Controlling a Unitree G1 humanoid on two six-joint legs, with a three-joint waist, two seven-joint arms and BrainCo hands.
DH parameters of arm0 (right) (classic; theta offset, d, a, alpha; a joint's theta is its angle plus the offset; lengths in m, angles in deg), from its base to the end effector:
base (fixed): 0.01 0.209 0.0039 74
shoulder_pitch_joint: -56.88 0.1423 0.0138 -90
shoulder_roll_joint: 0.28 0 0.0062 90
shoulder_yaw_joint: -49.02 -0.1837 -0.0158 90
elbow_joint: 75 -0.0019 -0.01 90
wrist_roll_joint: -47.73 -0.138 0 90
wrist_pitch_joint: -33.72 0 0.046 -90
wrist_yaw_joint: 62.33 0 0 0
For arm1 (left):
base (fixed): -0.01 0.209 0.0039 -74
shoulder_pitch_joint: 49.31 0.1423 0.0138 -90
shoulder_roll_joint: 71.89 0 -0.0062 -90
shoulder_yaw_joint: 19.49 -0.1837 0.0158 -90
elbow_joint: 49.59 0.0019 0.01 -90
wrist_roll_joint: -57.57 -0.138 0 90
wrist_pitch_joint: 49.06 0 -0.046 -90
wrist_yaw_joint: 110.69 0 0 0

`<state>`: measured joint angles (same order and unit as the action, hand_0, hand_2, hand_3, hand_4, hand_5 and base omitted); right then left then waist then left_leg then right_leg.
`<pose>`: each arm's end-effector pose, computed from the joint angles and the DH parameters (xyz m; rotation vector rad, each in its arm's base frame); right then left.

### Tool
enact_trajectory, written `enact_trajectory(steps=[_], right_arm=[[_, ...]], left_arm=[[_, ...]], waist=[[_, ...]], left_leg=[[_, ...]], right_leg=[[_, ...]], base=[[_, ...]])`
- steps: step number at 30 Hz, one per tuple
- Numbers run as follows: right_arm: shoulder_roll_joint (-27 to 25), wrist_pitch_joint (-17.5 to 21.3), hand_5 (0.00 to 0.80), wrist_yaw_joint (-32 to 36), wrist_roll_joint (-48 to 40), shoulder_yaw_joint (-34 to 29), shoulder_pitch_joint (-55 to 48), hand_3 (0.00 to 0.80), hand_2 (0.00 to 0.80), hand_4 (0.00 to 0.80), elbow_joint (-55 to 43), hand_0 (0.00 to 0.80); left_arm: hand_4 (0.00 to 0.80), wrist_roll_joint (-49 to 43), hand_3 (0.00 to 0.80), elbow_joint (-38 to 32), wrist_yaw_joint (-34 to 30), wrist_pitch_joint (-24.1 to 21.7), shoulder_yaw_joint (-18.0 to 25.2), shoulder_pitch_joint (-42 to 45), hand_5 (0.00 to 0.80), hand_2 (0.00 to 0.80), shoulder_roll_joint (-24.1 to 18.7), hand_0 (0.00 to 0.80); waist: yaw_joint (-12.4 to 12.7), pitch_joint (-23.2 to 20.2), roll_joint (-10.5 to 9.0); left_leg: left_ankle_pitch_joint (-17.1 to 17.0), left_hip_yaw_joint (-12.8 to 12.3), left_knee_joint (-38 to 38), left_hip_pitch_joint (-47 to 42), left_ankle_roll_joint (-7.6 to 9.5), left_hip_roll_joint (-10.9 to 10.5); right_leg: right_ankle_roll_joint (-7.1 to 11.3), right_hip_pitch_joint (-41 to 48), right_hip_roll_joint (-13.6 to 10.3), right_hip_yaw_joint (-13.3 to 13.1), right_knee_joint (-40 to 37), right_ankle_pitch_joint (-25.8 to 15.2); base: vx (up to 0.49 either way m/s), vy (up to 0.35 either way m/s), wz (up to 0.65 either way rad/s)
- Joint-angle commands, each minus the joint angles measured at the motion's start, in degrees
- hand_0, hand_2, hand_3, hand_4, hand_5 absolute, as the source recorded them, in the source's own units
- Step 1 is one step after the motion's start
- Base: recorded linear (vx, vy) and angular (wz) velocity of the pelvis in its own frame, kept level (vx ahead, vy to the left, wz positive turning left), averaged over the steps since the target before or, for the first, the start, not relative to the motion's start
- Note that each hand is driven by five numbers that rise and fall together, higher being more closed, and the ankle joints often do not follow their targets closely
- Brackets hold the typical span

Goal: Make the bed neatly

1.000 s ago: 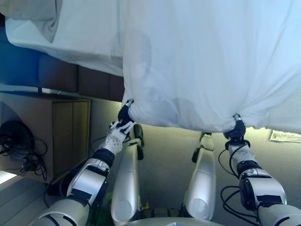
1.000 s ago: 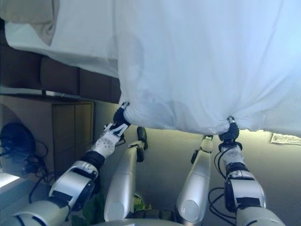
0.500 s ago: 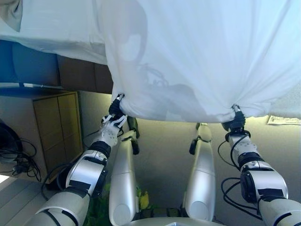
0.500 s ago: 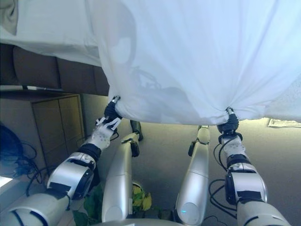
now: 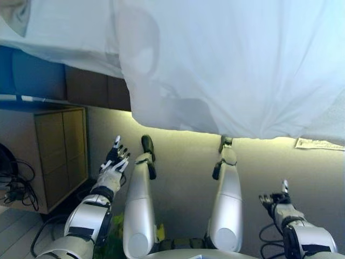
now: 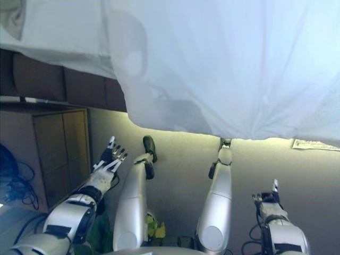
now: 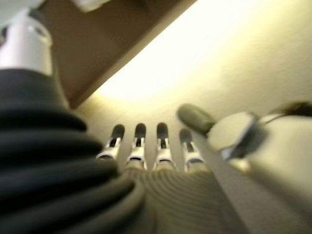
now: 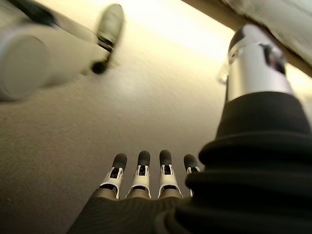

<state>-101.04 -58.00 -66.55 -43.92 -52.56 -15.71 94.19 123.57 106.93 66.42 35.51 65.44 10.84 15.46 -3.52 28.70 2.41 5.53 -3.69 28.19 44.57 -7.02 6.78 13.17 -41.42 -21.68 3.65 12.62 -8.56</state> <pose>0.1527 -0.3108 -0.0577 1.2151 0.4893 -1.1386 0.2583 0.2342 -0.0143 -0.7296 0.4046 0.3971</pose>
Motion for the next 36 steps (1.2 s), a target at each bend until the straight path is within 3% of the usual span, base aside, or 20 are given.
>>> enact_trajectory(steps=[1, 2, 6, 9, 11, 15, 23, 28, 31, 33, 36], right_arm=[[-5.2, 0.2, 0.000, 2.6, -3.5, -3.9, -2.9, 0.000, 0.000, 0.000, 0.3, 0.000], [-5.5, 3.1, 0.000, 7.3, -0.2, -5.4, -3.4, 0.000, 0.000, 0.000, -1.6, 0.000], [-2.5, 13.7, 0.000, 12.2, 8.5, -5.8, -5.6, 0.000, 0.000, 0.000, -10.9, 0.000], [2.2, 20.2, 0.000, 17.0, 9.9, -3.3, -9.8, 0.000, 0.000, 0.000, -27.7, 0.000], [5.3, 21.5, 0.000, 24.6, 9.2, 0.0, -13.0, 0.000, 0.000, 0.000, -39.9, 0.000], [9.0, 18.9, 0.000, 32.7, 14.0, 3.1, -17.2, 0.000, 0.000, 0.000, -55.5, 0.000], [9.9, 12.2, 0.000, 47.1, 7.2, 2.3, -15.0, 0.000, 0.000, 0.000, -55.6, 0.000], [8.7, 12.0, 0.000, 45.8, 12.7, 7.6, -6.0, 0.000, 0.000, 0.000, -51.0, 0.000], [4.9, 11.4, 0.000, 41.6, 13.6, 12.8, 3.9, 0.000, 0.000, 0.000, -43.4, 0.000], [2.0, 8.9, 0.000, 39.5, 13.2, 13.8, 10.3, 0.000, 0.000, 0.000, -38.0, 0.000], [-1.3, 7.3, 0.000, 40.1, 12.5, 15.2, 17.5, 0.000, 0.000, 0.000, -33.3, 0.000]], left_arm=[[0.000, 3.5, 0.000, -1.3, -1.8, -1.7, 4.0, 0.7, 0.000, 0.000, -2.5, 0.000], [0.000, 5.9, 0.000, -6.5, -3.4, -2.2, 5.4, 2.3, 0.000, 0.000, -3.3, 0.000], [0.000, 9.1, 0.000, -18.6, -7.2, -4.1, 5.3, 6.9, 0.000, 0.000, -3.1, 0.000], [0.000, 12.0, 0.000, -30.4, -13.6, -4.7, 5.6, 11.7, 0.000, 0.000, -1.7, 0.000], [0.000, 14.6, 0.000, -37.4, -18.8, -3.2, 6.9, 15.0, 0.000, 0.000, -0.4, 0.000], [0.000, 17.0, 0.000, -43.8, -27.6, -1.5, 7.6, 20.0, 0.000, 0.000, 2.4, 0.000], [0.000, 26.8, 0.000, -40.3, -39.6, 5.9, 8.4, 15.9, 0.000, 0.000, 6.1, 0.000], [0.000, 29.4, 0.000, -36.2, -40.4, 9.0, 5.7, 6.3, 0.000, 0.000, 6.2, 0.000], [0.000, 29.5, 0.000, -32.6, -40.1, 11.5, 2.5, -1.7, 0.000, 0.000, 5.0, 0.000], [0.000, 27.8, 0.000, -30.2, -39.1, 12.1, 0.6, -5.6, 0.000, 0.000, 5.0, 0.000], [0.000, 26.2, 0.000, -27.8, -40.2, 12.1, -2.9, -10.0, 0.000, 0.000, 5.5, 0.000]], waist=[[0.9, 1.1, 1.76], [1.7, 1.1, 1.72], [2.9, 1.1, 0.99], [3.9, 1.1, 0.09], [4.0, 1.1, -0.50], [3.7, 0.9, -1.74], [3.3, -1.0, -2.91], [3.5, 0.2, -3.91], [4.3, 1.1, -4.55], [4.8, 1.1, -4.42], [5.2, 1.1, -4.01]], left_leg=[[-12.1, -0.4, -8.3, 1.1, -0.49, 0.8], [-11.2, -0.4, -8.6, -1.4, -0.58, 0.8], [-11.3, 0.5, -9.6, -4.1, -0.34, 0.1], [-10.6, 1.2, -10.1, -6.3, -0.37, -0.2], [-10.4, 1.5, -10.3, -7.1, -0.29, -0.3], [-10.6, 1.3, -11.6, -9.4, -0.01, 0.3], [-9.8, 1.4, -11.7, -11.4, -0.48, 1.3], [-11.0, 1.2, -12.7, -9.0, -0.47, 1.6], [-11.6, 1.8, -12.9, -6.8, -0.64, 1.2], [-11.9, 2.2, -12.7, -5.1, -0.82, 1.3], [-12.3, 2.4, -12.6, -2.7, -0.63, 0.8]], right_leg=[[-0.18, 2.1, -2.2, -0.9, 0.6, -1.0], [-0.09, 5.1, -2.4, -0.1, 0.4, -0.3], [-0.22, 9.7, -2.3, 1.6, -1.2, -0.9], [-0.48, 13.3, -1.9, 2.9, -2.0, -0.4], [-0.77, 14.4, -1.7, 3.3, -2.3, -0.4], [-0.96, 16.4, -0.8, 4.1, -3.3, -0.2], [-1.32, 17.5, -0.6, 4.4, -2.3, 0.8], [-0.97, 15.4, 0.0, 4.6, -3.0, -0.1], [-0.73, 13.4, 0.2, 5.4, -3.6, -1.4], [-0.29, 11.7, 0.1, 5.8, -3.9, -1.9], [0.16, 9.0, -0.2, 5.8, -4.4, -3.1]], base=[[0.022, -0.050, 0.12], [0.044, -0.080, 0.10], [0.010, -0.134, 0.09], [0.009, -0.134, 0.07], [0.001, -0.101, 0.10], [-0.005, -0.076, 0.07], [0.021, -0.061, -0.01], [-0.068, -0.139, 0.02], [-0.063, -0.157, 0.04], [-0.032, -0.047, 0.05], [0.000, 0.000, 0.00]])
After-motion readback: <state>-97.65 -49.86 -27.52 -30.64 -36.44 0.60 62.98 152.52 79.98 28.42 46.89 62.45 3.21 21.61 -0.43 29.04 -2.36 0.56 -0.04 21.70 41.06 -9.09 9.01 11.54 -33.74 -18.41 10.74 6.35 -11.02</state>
